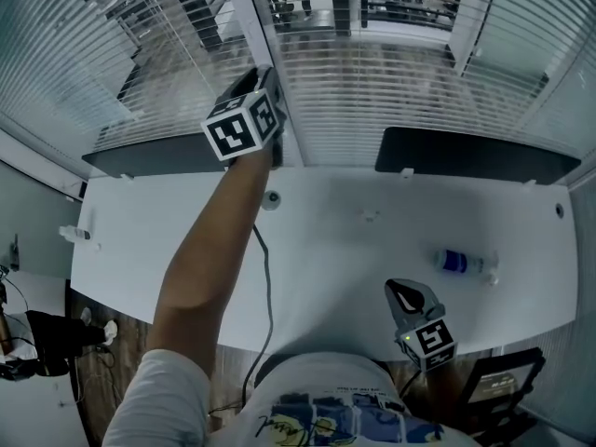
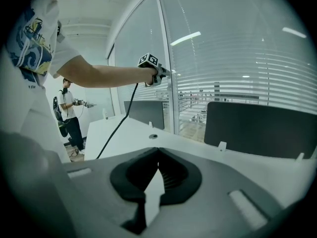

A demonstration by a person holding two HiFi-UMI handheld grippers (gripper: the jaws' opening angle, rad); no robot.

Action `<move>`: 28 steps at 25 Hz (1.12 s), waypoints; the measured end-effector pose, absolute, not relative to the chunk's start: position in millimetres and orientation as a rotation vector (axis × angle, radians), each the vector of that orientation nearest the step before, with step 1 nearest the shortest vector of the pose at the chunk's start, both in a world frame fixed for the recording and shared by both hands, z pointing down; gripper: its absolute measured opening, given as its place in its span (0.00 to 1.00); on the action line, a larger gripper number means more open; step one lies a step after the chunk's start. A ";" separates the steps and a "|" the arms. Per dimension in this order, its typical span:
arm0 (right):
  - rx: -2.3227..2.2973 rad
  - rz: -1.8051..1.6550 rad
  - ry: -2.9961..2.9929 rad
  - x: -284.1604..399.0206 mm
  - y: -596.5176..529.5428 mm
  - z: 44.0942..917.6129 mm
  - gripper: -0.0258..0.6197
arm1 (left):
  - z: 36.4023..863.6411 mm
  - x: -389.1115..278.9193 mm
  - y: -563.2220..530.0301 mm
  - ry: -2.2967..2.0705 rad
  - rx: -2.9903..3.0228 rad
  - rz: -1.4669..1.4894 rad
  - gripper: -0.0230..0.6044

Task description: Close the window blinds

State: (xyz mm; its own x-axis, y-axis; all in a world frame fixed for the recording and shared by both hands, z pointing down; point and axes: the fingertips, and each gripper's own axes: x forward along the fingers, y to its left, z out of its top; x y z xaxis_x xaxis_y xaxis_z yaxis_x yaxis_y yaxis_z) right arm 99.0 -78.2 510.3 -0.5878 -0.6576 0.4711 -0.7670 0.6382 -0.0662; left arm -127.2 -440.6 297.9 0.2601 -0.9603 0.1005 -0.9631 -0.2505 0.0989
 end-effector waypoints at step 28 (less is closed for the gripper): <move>1.126 0.363 -2.464 97.8 -76.5 507.2 0.04 | 319.2 -106.8 -432.1 -1.910 2.900 2.228 0.33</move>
